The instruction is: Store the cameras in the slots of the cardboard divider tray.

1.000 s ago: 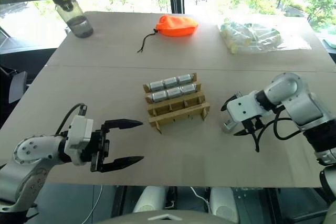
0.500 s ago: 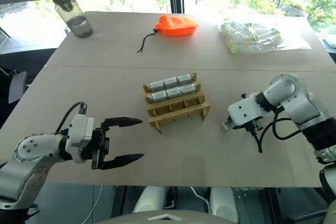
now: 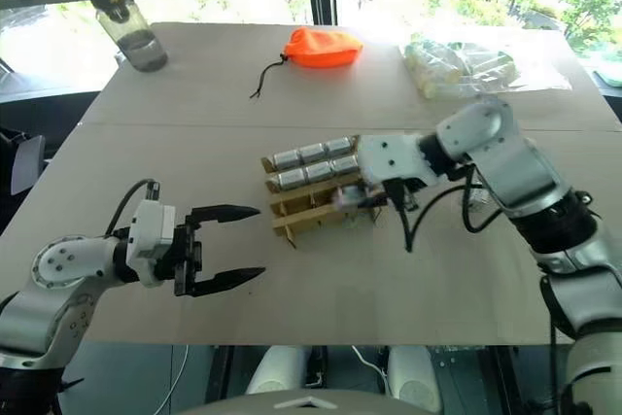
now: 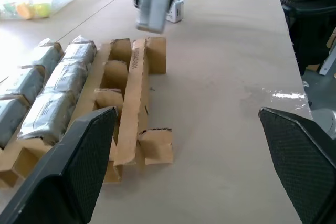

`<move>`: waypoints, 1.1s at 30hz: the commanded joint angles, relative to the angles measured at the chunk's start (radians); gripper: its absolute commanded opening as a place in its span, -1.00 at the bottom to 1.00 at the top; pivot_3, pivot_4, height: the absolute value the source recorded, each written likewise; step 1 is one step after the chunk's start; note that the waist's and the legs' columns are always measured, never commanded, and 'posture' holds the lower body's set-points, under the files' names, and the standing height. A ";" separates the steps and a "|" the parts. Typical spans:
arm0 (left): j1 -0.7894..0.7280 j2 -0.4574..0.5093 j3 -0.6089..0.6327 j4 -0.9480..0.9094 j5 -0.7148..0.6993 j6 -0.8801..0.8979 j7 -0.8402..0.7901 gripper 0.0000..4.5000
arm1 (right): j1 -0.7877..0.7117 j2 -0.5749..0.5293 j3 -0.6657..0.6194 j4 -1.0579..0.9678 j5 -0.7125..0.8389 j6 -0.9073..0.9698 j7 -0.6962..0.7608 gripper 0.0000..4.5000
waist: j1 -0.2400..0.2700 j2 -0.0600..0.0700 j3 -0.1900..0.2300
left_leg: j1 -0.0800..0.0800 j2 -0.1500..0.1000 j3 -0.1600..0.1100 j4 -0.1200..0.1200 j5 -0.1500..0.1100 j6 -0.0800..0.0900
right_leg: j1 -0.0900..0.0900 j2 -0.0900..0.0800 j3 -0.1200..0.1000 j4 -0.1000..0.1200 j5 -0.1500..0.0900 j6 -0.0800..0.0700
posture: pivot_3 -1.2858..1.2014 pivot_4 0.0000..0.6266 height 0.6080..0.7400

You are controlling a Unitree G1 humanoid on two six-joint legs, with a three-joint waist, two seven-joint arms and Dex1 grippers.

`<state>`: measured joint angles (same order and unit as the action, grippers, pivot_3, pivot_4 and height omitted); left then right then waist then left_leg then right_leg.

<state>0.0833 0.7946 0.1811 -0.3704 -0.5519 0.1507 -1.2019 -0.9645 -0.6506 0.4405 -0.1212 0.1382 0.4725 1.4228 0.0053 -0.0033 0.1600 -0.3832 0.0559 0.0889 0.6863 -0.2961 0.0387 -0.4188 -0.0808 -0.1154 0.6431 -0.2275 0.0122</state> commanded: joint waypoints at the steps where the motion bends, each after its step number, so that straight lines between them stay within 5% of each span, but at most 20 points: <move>1: -0.008 -0.002 0.025 0.015 0.005 -0.035 0.001 1.00 | -0.125 0.086 0.084 0.089 -0.110 0.044 -0.069 -0.68 | -0.003 0.000 0.000 | -0.001 0.000 0.000 0.000 0.000 0.000 | -0.001 0.000 0.000 0.000 0.000 0.000 | 0.03 -0.52 0.78; 11: 0.051 0.006 0.072 -0.002 0.006 -0.040 0.033 1.00 | -0.304 0.260 0.291 0.283 -0.322 -0.053 -0.030 -0.68 | -0.014 -0.001 0.000 | -0.013 -0.002 0.000 0.001 0.000 0.000 | -0.013 -0.002 -0.001 0.002 0.000 0.000 | 0.03 -0.52 0.78; 33: 0.048 0.013 0.099 0.040 0.019 -0.050 0.037 1.00 | -0.275 0.335 0.351 0.149 -0.401 0.141 0.017 -0.68 | -0.019 -0.002 -0.001 | -0.014 -0.002 0.002 0.001 0.000 -0.001 | -0.012 -0.001 -0.003 0.002 0.000 0.000 | 0.03 -0.52 0.78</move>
<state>0.1372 0.7983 0.2662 -0.3235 -0.5329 0.1200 -1.1593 -1.2321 -0.3116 0.7939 0.0825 -0.2544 0.6001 1.4331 -0.0136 -0.0049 0.1590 -0.3969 0.0543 0.0911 0.6874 -0.2958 0.0380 -0.4312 -0.0823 -0.1181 0.6457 -0.2272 0.0125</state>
